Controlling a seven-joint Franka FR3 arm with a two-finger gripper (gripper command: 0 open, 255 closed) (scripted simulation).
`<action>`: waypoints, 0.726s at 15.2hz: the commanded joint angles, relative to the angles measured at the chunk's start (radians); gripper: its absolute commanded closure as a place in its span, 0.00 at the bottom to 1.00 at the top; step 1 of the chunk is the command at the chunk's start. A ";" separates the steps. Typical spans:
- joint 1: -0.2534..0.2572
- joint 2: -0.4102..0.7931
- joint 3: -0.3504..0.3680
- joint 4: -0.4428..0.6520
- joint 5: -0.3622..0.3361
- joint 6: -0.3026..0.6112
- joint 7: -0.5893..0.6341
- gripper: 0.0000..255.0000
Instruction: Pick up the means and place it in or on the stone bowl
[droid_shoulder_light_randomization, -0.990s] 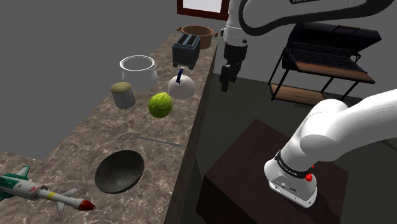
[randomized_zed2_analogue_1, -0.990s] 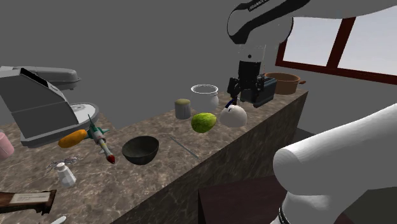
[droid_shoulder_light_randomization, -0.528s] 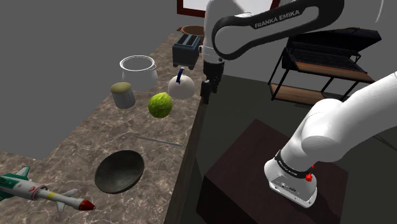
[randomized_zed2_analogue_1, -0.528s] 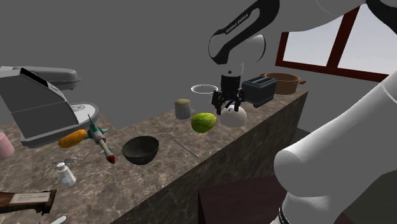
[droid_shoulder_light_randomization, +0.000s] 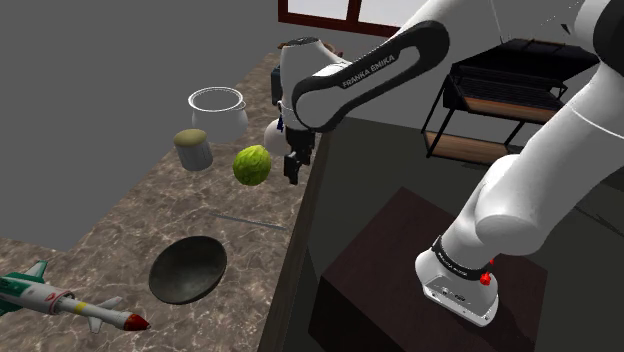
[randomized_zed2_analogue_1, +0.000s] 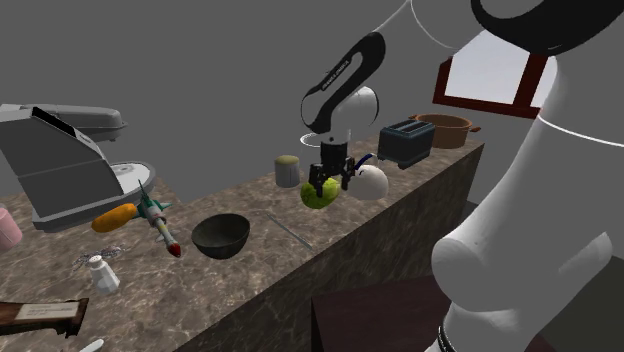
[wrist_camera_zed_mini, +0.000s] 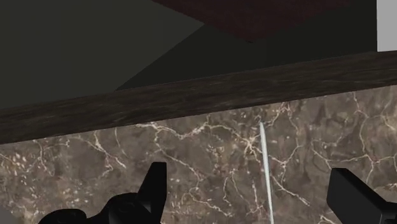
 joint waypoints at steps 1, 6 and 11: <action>0.011 0.070 0.016 0.023 -0.019 0.049 0.016 0.00; 0.045 0.261 0.039 0.125 -0.094 0.138 0.066 0.00; 0.098 0.452 0.037 0.255 -0.178 0.193 0.117 0.00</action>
